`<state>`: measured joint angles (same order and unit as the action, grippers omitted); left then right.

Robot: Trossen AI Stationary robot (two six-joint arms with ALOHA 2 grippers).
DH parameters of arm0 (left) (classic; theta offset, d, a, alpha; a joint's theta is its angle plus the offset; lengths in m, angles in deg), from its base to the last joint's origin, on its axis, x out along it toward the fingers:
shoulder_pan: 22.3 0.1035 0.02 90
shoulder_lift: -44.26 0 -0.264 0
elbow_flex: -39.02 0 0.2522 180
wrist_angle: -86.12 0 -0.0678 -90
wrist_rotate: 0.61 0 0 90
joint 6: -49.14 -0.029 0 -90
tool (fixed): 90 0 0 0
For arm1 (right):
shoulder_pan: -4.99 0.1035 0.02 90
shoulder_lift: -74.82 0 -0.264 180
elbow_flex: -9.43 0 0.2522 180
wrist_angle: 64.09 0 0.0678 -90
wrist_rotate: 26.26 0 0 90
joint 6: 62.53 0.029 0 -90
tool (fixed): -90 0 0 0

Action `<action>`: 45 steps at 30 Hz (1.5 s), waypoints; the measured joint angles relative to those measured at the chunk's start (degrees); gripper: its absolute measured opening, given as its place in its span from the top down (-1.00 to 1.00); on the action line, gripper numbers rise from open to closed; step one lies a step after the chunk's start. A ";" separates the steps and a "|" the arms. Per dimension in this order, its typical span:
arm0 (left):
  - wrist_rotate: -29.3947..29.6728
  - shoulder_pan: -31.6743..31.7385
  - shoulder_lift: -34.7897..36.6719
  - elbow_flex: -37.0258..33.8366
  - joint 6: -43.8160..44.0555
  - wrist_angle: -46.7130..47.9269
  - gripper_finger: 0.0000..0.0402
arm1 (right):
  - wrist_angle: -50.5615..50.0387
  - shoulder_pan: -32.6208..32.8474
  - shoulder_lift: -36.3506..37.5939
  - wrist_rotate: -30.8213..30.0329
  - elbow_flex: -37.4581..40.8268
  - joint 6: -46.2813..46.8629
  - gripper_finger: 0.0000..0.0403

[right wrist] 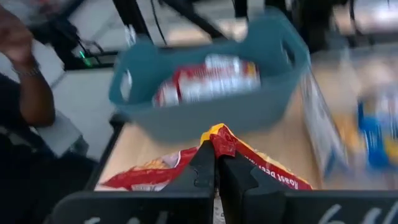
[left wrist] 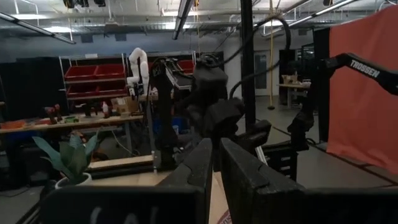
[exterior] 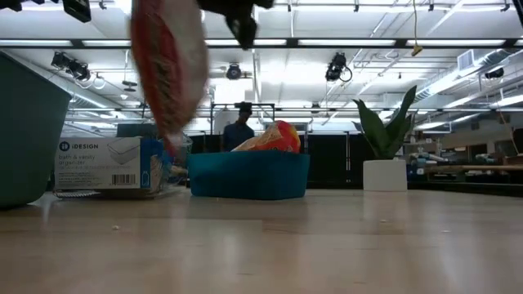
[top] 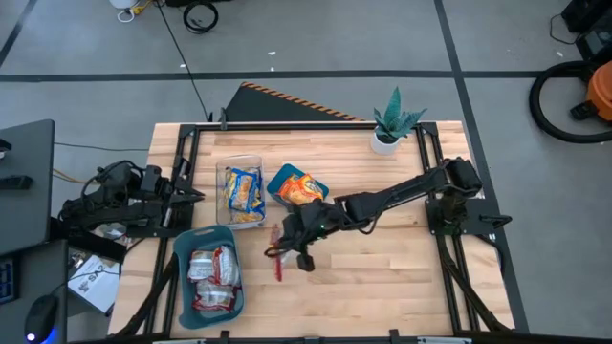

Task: Sort Maruchan noodles
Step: Put the red noodle pack into the blue bin

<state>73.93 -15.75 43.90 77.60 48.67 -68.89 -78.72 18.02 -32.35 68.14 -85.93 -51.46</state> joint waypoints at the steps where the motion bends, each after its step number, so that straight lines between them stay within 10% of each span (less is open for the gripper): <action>1: 0.01 -0.01 0.00 0.00 0.01 0.11 0.82 | 1.53 -0.31 -0.71 0.76 -0.80 -1.48 0.95; 21: 0.02 -0.01 0.02 0.00 2.34 0.29 0.82 | 3.23 -2.09 -21.78 8.55 -37.33 -36.74 0.95; 33: 0.02 0.02 0.01 0.00 2.19 0.70 0.82 | 5.09 -6.20 -34.81 9.57 -41.93 -28.51 0.88; 45: 0.04 0.04 0.01 -0.01 2.19 0.73 0.82 | -1.92 -5.48 -36.94 12.84 -41.94 -25.84 0.26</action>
<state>73.97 -15.71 43.90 77.60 50.86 -68.16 -80.64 12.54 -69.29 80.98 -127.88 -77.30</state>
